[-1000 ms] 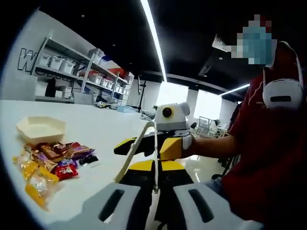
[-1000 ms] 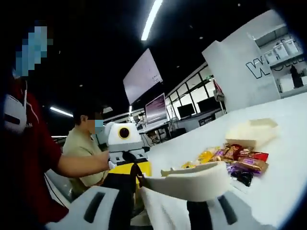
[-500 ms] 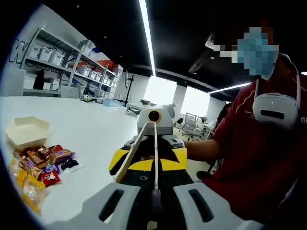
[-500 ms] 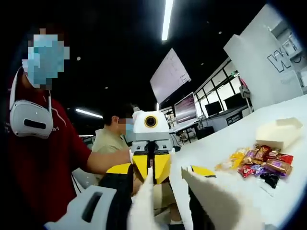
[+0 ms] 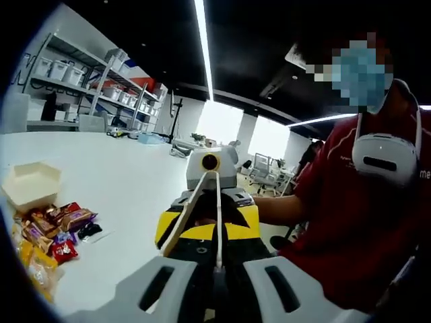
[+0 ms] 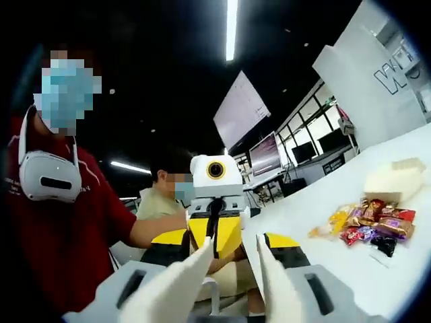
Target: Place the target food into the container with the food tongs after gripping and lifting it, then release it inside without dropping or visibly crushing the food.
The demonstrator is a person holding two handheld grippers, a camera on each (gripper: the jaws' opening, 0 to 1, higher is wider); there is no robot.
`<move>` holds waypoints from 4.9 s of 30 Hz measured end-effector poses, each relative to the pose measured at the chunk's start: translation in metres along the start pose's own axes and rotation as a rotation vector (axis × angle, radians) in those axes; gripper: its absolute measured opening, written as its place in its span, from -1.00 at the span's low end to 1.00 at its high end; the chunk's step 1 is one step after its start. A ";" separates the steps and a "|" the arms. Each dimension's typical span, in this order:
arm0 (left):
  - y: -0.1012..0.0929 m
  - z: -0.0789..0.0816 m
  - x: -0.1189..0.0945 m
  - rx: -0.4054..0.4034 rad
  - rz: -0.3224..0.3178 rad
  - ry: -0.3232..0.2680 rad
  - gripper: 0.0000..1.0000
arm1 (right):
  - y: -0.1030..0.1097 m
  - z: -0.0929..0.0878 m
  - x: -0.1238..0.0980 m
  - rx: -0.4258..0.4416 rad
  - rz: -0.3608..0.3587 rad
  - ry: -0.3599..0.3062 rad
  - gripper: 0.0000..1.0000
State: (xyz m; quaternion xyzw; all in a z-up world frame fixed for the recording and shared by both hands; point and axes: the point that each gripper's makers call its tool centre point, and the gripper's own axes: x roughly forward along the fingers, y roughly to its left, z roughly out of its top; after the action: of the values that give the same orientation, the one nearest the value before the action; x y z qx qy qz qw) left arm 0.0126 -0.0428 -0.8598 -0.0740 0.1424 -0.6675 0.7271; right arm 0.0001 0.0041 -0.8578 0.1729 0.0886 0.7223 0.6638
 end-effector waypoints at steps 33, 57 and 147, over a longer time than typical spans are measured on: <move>-0.020 0.001 -0.006 -0.134 -0.075 -0.073 -0.96 | 0.024 0.002 0.001 0.110 0.087 -0.014 -0.43; -0.012 0.011 -0.018 -0.288 -0.009 -0.172 -0.95 | 0.019 0.017 0.000 0.192 0.076 -0.079 -0.51; -0.034 0.011 -0.010 -0.198 0.016 -0.290 -0.97 | 0.033 0.024 -0.009 0.125 0.042 -0.110 -0.40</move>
State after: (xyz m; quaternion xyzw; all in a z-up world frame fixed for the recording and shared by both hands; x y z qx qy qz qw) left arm -0.0168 -0.0375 -0.8382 -0.2395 0.1018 -0.6267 0.7346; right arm -0.0208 -0.0109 -0.8248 0.2552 0.0933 0.7186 0.6402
